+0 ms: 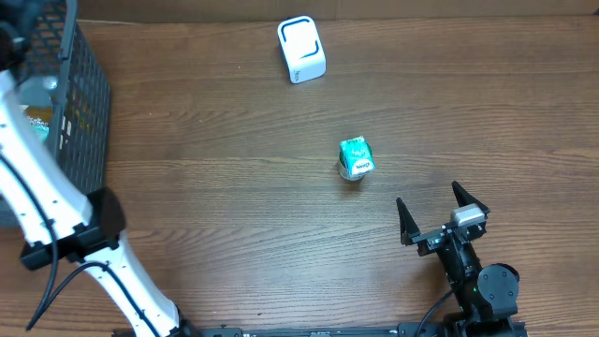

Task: Scan the item barcode
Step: 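Set the tissue tub on the table, open the left gripper, withdraw, then reach into the basket and grasp the yellow Vim bottle with the left gripper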

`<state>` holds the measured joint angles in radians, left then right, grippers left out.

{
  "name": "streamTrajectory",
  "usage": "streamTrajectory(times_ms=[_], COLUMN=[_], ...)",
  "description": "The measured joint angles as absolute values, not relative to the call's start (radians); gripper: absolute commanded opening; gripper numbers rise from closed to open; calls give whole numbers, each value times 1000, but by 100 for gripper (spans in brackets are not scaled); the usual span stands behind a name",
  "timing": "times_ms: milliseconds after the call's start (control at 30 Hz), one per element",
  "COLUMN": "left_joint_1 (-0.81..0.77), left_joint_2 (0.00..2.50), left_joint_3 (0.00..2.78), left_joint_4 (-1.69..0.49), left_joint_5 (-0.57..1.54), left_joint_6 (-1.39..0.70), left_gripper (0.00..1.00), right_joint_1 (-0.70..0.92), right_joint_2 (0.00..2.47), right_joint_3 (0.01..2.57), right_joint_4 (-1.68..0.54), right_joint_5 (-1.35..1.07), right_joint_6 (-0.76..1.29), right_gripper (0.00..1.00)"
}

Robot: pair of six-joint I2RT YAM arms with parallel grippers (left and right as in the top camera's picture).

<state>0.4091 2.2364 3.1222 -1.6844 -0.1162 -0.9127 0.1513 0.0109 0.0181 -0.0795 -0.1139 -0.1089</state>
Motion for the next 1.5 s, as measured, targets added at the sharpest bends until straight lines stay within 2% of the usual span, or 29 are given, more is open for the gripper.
streamTrajectory(times_ms=[233, 567, 667, 900, 1367, 1500], left_joint_1=[576, 611, 611, 611, 611, 611], left_joint_2=[2236, 2227, 2226, 2226, 2226, 2226], left_joint_3=[3117, 2902, 2788, 2537, 2281, 2225], left_joint_4=[-1683, -1554, -1494, -1356, -1165, -1109], left_joint_5=[-116, -70, -9, 130, 279, 306], left_joint_6=[-877, -414, -274, -35, 152, 167], left_gripper=[100, 99, 93, 98, 100, 96], right_joint_1=[151, 151, 151, 151, 151, 151], right_joint_2=[11, 11, 11, 11, 11, 11], right_joint_3=[18, 18, 18, 19, 18, 18], right_joint_4=[-80, -80, -80, -80, -79, -80], right_joint_5=[-114, -115, -114, -114, -114, -114], right_joint_6=[-109, -109, -109, -109, -109, -109], right_gripper=[100, 100, 100, 100, 100, 100])
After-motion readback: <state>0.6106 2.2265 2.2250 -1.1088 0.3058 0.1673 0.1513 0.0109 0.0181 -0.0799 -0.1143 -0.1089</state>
